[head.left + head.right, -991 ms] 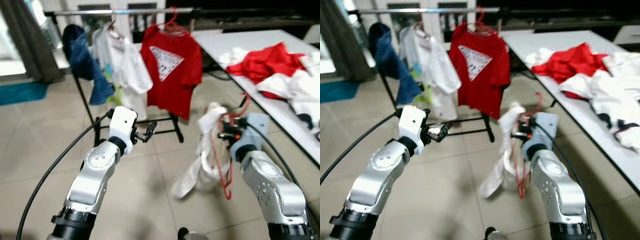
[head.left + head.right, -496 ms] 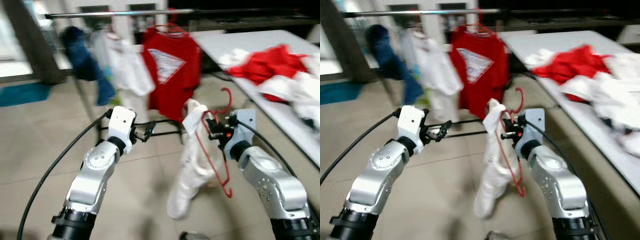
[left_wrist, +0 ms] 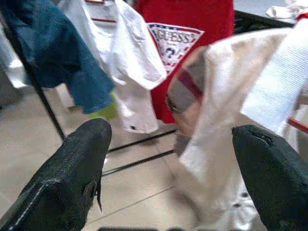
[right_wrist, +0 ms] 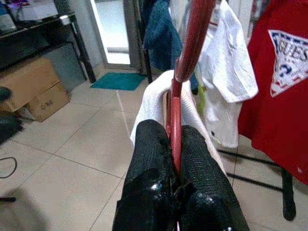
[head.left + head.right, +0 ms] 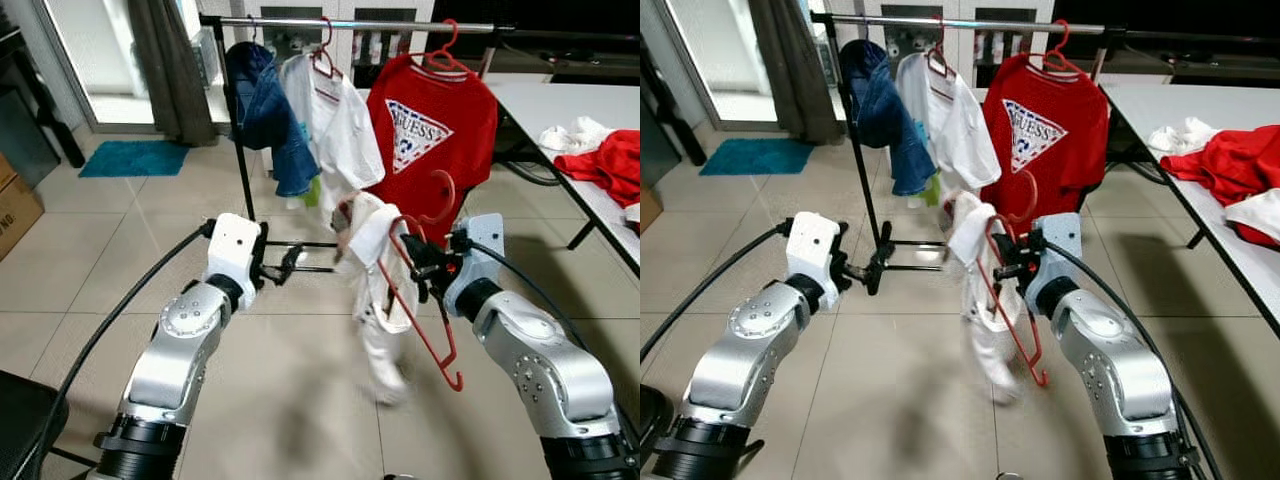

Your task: Hang hanger

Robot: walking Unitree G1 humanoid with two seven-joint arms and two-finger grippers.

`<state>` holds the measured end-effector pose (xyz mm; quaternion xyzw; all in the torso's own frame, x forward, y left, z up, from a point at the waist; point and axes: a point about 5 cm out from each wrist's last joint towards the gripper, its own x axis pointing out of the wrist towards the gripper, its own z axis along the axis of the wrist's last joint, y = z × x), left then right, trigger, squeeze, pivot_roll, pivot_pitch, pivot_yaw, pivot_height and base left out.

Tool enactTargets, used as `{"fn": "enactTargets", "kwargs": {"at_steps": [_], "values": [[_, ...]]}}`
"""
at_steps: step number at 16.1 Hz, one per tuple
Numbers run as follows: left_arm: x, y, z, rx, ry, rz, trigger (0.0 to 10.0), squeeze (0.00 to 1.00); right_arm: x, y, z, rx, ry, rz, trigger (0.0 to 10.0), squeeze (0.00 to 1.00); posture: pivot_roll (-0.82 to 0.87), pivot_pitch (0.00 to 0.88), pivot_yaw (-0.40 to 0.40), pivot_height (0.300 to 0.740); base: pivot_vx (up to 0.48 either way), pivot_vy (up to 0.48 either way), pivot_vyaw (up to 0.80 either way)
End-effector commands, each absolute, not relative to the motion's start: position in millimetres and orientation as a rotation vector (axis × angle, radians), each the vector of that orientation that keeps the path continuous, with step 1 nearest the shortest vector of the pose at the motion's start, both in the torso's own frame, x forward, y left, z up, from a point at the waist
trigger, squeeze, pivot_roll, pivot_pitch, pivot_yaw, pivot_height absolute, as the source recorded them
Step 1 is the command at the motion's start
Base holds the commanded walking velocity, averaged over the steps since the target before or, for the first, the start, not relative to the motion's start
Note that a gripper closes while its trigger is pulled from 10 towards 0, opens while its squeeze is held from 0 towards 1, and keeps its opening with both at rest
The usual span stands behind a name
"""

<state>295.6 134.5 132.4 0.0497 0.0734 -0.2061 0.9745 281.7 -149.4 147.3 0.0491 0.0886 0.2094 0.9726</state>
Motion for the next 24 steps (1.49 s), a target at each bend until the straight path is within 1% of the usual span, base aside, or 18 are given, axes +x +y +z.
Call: {"fn": "enactTargets", "kwargs": {"at_steps": [1,3,6,7,8,10,11,12,13,14,15,16,17,20,21,22,23,24], "values": [[296,132,142,0.077,0.122,-0.443,10.0,1.0,280,-146,159,0.089,0.136,0.462,10.0,0.0,-0.15,0.0,0.019,0.74,0.0,0.0,0.0],[299,129,147,0.09,0.113,-0.469,10.0,1.0,279,-142,163,0.094,0.118,0.513,10.0,0.0,-0.15,0.0,0.019,0.74,0.0,0.0,0.0],[302,126,148,0.12,0.116,-0.49,10.0,1.0,278,-140,165,0.088,0.111,0.535,10.0,0.0,-0.15,0.0,0.011,0.74,0.0,0.0,0.0],[304,122,147,0.158,0.116,-0.526,10.0,1.0,276,-138,167,0.098,0.104,0.56,10.0,0.0,-0.15,0.0,0.003,0.74,0.0,0.0,0.0],[305,118,147,0.172,0.11,-0.555,10.0,0.0,275,-137,168,0.097,0.099,0.574,10.0,0.0,-0.15,0.0,0.004,0.74,0.0,0.0,0.0],[308,111,148,0.206,0.094,-0.62,10.0,0.0,272,-132,172,0.098,0.088,0.603,10.0,0.0,-0.15,0.0,0.004,0.74,0.0,0.0,0.0],[312,107,147,0.263,0.085,-0.647,10.0,0.0,271,-130,176,0.097,0.076,0.621,10.0,0.0,-0.16,0.0,0.011,0.74,0.0,0.0,0.0],[320,104,146,0.314,0.079,-0.658,3.9,0.0,268,-125,181,0.099,0.056,0.661,10.0,0.0,-0.15,0.0,0.011,0.74,0.0,0.0,0.0],[322,104,146,0.321,0.075,-0.653,3.9,0.0,267,-124,182,0.1,0.052,0.671,10.0,0.0,-0.15,0.0,0.011,0.74,0.0,0.0,0.0],[326,104,148,0.337,0.068,-0.645,0.0,0.0,265,-122,185,0.101,0.044,0.697,10.0,0.0,-0.15,0.0,0.014,0.74,0.0,0.0,0.0],[329,107,154,0.328,0.046,-0.633,0.0,0.0,262,-121,186,0.099,0.039,0.723,10.0,0.0,-0.16,0.0,0.026,0.74,0.0,0.0,0.0],[325,112,164,0.229,-0.002,-0.667,0.0,0.0,260,-123,186,0.09,0.04,0.739,10.0,0.0,-0.15,0.0,0.028,0.74,0.0,0.0,0.0],[322,114,164,0.207,-0.007,-0.71,0.0,0.0,260,-125,186,0.084,0.042,0.734,10.0,0.0,-0.15,0.0,0.027,0.74,0.0,0.0,0.0],[322,110,162,0.215,-0.021,-0.759,0.1,0.0,262,-127,190,0.071,0.033,0.731,10.0,0.0,-0.17,0.0,0.043,0.74,0.0,0.0,0.0],[321,107,165,0.2,-0.027,-0.78,4.2,0.0,262,-127,191,0.068,0.032,0.728,10.0,0.0,-0.17,0.0,0.045,0.74,0.0,0.0,0.0],[319,106,169,0.19,-0.037,-0.81,9.0,0.0,263,-127,191,0.064,0.033,0.723,10.0,0.0,-0.17,0.0,0.046,0.74,0.0,0.0,0.0],[318,111,175,0.205,-0.046,-0.834,10.0,0.0,264,-129,192,0.058,0.036,0.721,10.0,0.0,-0.17,0.0,0.046,0.74,0.0,0.0,0.0],[319,115,178,0.2,-0.052,-0.841,10.0,0.0,264,-129,192,0.055,0.037,0.722,10.0,0.0,-0.17,0.0,0.046,0.74,0.0,0.0,0.0]]}}
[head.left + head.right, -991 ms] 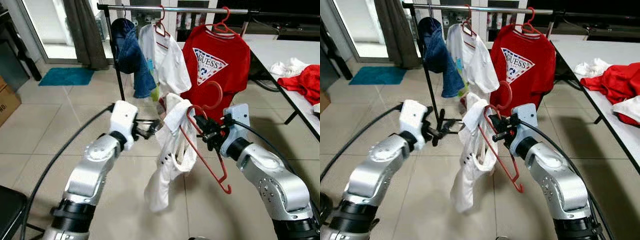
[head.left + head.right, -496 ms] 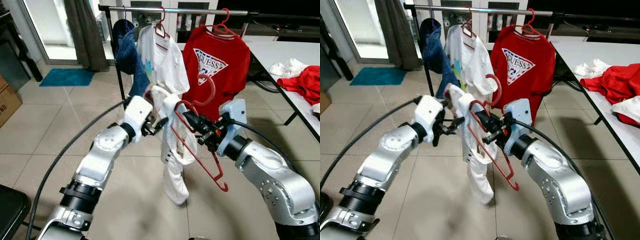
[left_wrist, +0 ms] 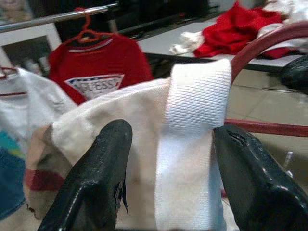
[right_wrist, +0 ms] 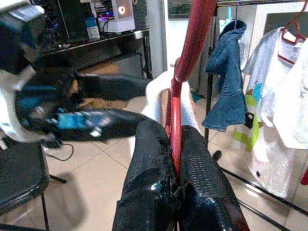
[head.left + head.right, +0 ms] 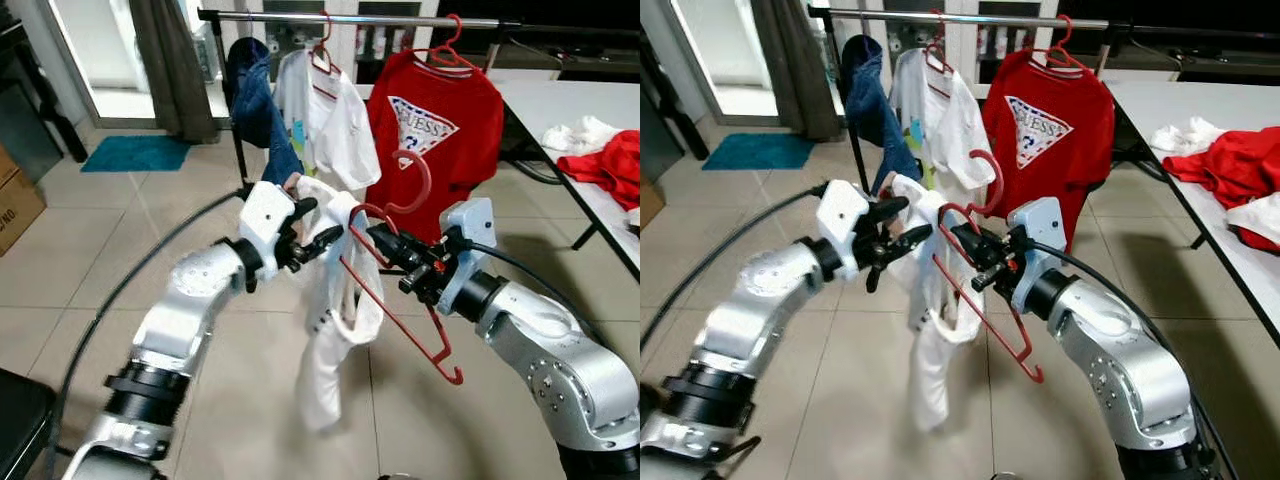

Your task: Hang hanger

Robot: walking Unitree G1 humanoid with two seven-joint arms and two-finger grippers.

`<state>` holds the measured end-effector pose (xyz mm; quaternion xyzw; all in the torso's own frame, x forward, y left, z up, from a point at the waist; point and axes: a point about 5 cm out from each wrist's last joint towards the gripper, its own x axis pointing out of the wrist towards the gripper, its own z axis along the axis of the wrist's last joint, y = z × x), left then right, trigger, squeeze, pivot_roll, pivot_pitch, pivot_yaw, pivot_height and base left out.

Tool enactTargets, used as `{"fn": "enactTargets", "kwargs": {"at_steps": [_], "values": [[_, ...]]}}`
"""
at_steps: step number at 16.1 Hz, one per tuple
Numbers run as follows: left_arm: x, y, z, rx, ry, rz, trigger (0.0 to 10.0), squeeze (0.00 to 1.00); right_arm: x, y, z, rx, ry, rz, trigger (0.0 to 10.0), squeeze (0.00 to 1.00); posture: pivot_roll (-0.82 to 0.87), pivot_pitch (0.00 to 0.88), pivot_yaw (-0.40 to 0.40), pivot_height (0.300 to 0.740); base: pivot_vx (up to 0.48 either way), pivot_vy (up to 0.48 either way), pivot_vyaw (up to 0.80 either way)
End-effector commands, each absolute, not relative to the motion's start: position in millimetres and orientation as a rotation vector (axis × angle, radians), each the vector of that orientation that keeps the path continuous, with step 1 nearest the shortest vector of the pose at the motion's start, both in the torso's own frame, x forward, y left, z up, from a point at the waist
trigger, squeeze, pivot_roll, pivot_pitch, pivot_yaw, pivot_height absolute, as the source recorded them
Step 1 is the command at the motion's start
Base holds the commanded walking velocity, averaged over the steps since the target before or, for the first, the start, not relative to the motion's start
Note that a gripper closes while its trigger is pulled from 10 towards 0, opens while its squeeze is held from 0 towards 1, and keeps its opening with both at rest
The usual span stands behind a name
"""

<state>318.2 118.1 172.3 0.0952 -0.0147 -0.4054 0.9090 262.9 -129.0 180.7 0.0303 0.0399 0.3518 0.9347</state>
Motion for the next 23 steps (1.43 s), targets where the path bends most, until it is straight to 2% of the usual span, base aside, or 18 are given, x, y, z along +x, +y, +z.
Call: {"fn": "enactTargets", "kwargs": {"at_steps": [1,2,4,8,9,10,13,14,15,16,23], "values": [[322,139,195,0.185,-0.075,-0.84,10.0,1.0,263,-132,192,0.041,0.041,0.742,10.0,0.0,-0.17,0.0,0.047,0.74,0.0,0.0,0.0],[322,139,195,0.185,-0.075,-0.84,10.0,1.0,263,-132,192,0.041,0.041,0.742,10.0,0.0,-0.17,0.0,0.047,0.74,0.0,0.0,0.0],[326,186,206,0.284,-0.047,-0.804,10.0,1.0,257,-133,193,0.023,0.046,0.824,10.0,0.0,-0.16,0.0,0.052,0.74,0.0,0.0,0.0],[331,234,197,0.373,0.09,-0.706,10.0,1.0,240,-133,201,0.042,0.037,1.014,10.0,0.0,-0.16,0.0,0.054,0.74,0.0,0.0,0.0],[330,237,194,0.361,0.116,-0.714,10.0,0.81,238,-133,202,0.041,0.036,1.037,10.0,0.0,-0.17,0.0,0.054,0.74,0.0,0.0,0.0],[329,238,191,0.346,0.139,-0.734,10.0,0.0,236,-133,202,0.041,0.035,1.051,10.0,0.0,-0.17,0.0,0.056,0.74,0.0,0.0,0.0],[328,246,177,0.348,0.209,-0.798,10.0,0.0,230,-135,207,0.062,0.022,1.107,10.0,0.0,-0.17,0.0,0.062,0.74,0.0,0.0,0.0],[326,244,176,0.328,0.207,-0.84,1.6,0.0,229,-135,208,0.063,0.022,1.109,10.0,0.0,-0.17,0.0,0.069,0.74,0.0,0.0,0.0],[325,242,175,0.317,0.205,-0.867,1.6,0.0,229,-136,208,0.062,0.021,1.107,10.0,0.0,-0.17,0.0,0.069,0.74,0.0,0.0,0.0],[324,242,174,0.312,0.209,-0.878,0.0,0.0,229,-136,208,0.062,0.02,1.104,10.0,0.0,-0.17,0.0,0.071,0.74,0.0,0.0,0.0],[323,250,166,0.276,0.233,-0.898,0.0,0.0,229,-137,208,0.066,0.018,1.107,10.0,0.0,-0.17,0.0,0.072,0.74,0.0,0.0,0.0]]}}
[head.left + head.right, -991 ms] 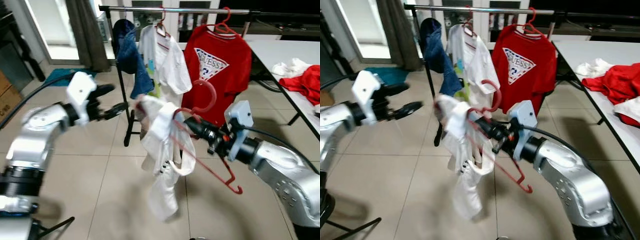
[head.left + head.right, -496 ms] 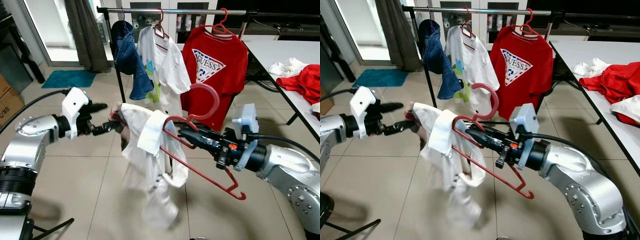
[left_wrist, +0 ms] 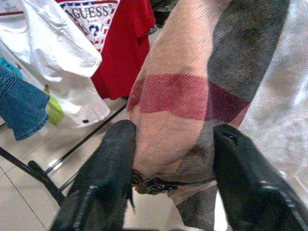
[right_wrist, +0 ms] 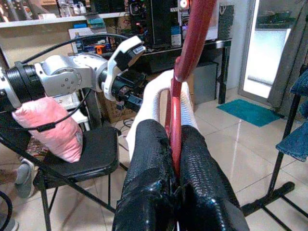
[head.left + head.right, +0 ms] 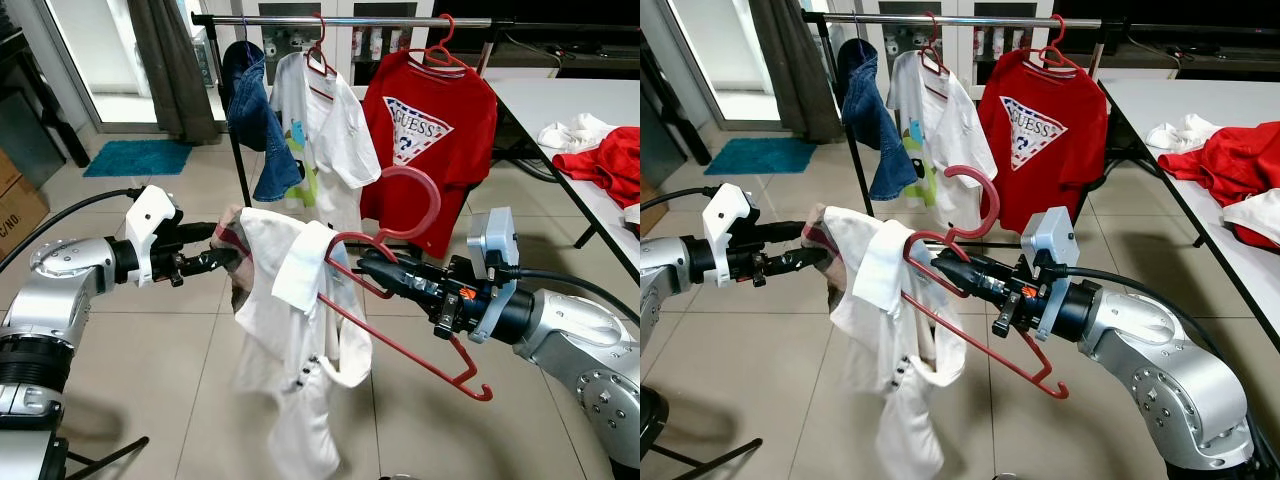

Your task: Hang hanger

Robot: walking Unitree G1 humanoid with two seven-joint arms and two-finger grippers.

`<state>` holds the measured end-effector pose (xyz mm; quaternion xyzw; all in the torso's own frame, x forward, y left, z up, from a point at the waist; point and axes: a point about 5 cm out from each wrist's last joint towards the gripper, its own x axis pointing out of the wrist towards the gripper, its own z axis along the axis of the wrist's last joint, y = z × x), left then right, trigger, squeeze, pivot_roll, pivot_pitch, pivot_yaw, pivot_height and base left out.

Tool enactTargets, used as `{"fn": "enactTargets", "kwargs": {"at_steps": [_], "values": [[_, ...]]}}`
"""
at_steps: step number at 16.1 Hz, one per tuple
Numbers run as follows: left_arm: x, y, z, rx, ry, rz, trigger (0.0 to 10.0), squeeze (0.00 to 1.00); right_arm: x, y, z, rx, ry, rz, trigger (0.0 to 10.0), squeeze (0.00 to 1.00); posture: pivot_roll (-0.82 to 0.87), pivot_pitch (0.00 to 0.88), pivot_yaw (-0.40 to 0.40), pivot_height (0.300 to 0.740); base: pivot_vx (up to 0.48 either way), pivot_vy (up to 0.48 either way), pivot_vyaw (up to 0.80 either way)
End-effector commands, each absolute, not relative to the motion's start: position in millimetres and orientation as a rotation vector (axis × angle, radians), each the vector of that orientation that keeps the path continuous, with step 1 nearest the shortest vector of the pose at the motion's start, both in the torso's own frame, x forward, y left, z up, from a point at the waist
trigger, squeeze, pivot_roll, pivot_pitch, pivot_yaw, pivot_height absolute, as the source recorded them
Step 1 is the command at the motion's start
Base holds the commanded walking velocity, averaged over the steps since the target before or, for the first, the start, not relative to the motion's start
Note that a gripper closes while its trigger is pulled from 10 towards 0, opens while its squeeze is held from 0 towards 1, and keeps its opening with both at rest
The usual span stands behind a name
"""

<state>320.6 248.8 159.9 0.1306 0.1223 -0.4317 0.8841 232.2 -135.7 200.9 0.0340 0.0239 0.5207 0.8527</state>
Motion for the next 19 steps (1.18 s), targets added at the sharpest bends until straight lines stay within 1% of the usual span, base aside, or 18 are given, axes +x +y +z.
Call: {"fn": "enactTargets", "kwargs": {"at_steps": [1,11,16,17,19], "values": [[322.5,250.4,166.1,0.273,0.234,-0.9,0.0,0.0,229.3,-137.2,208.4,0.066,0.018,1.107,10.0,0.0,-0.17,0.0,0.072,0.74,0.0,0.0,0.0],[328.3,248.5,162.5,0.206,0.191,-0.894,0.0,0.0,226.7,-137.3,209.5,0.063,0.013,1.122,10.0,0.0,-0.19,0.0,0.071,0.74,0.0,0.0,0.0],[326.2,247.3,163.3,0.179,0.149,-0.901,0.0,0.0,225.6,-137.9,209.0,0.06,0.017,1.121,10.0,0.0,-0.19,0.0,0.067,0.74,0.0,0.0,0.0],[325.9,248.3,163.5,0.183,0.141,-0.892,0.0,0.0,225.7,-137.9,209.0,0.059,0.018,1.121,10.0,0.0,-0.19,0.0,0.065,0.74,0.0,0.0,0.0],[326.3,256.0,162.7,0.202,0.134,-0.815,0.0,0.0,226.3,-138.2,208.5,0.059,0.021,1.12,10.0,0.0,-0.19,0.0,0.062,0.74,0.0,0.0,0.0]]}}
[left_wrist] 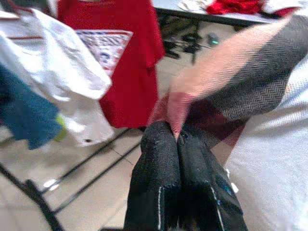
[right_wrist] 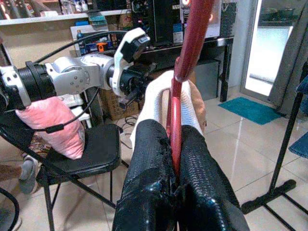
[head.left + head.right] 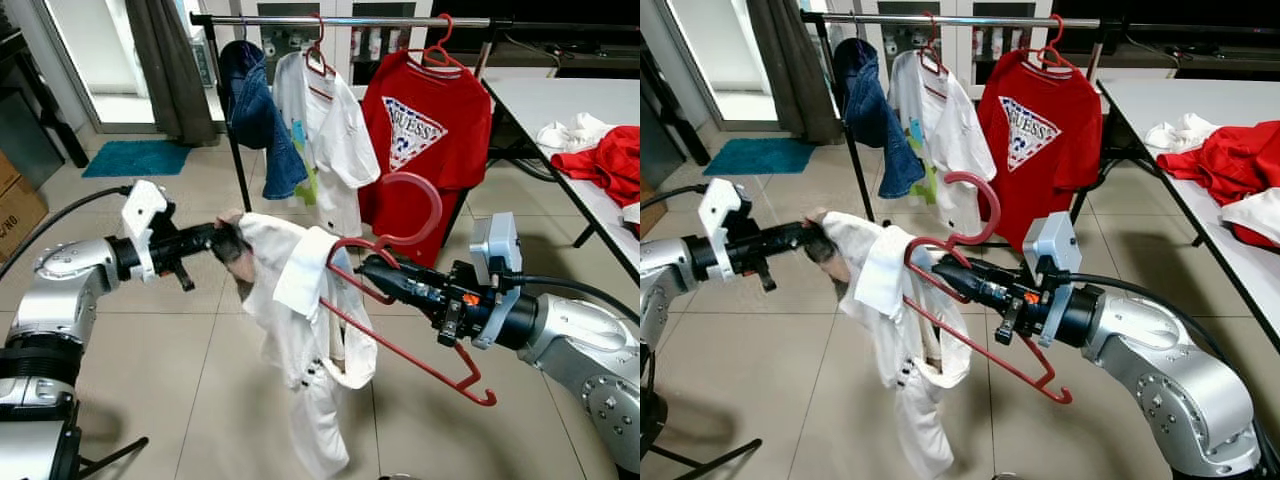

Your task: Hang hanger

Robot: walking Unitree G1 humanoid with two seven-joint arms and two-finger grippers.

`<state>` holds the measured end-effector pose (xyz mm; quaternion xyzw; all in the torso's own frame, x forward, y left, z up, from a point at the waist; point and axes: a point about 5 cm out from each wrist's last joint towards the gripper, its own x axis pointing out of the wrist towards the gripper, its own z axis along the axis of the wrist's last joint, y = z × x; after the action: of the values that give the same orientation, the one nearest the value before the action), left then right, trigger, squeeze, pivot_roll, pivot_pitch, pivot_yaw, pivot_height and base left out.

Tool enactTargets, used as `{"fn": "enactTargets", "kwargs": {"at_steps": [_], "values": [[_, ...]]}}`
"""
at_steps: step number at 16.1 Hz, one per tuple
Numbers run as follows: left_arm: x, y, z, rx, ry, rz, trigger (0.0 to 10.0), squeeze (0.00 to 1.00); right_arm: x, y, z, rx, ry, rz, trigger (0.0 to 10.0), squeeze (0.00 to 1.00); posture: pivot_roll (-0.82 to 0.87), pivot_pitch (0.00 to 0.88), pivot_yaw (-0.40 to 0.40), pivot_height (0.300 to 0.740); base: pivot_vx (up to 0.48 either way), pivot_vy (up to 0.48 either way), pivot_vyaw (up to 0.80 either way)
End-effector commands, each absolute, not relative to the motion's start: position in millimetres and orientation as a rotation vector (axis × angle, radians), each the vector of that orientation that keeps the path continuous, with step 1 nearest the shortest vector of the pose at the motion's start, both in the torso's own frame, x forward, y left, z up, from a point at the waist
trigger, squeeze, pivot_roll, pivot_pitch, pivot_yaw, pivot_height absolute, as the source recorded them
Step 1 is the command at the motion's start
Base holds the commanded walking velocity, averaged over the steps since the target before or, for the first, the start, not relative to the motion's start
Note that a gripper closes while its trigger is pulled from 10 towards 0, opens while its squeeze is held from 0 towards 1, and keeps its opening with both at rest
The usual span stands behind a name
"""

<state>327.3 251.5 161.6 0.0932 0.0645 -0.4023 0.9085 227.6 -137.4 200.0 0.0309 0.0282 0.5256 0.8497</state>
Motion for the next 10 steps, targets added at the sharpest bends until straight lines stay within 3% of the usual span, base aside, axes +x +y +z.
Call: {"fn": "enactTargets", "kwargs": {"at_steps": [1,10], "values": [[326,261,161,0.213,0.141,-0.775,0.0,0.0,227,-138,208,0.059,0.022,1.12,10.0,0.0,-0.19,0.0,0.062,0.74,0.0,0.0,0.0],[325,275,151,0.268,0.199,-0.639,0.0,0.0,227,-139,208,0.055,0.024,1.106,10.0,0.0,-0.19,0.0,0.069,0.74,0.0,0.0,0.0]]}}
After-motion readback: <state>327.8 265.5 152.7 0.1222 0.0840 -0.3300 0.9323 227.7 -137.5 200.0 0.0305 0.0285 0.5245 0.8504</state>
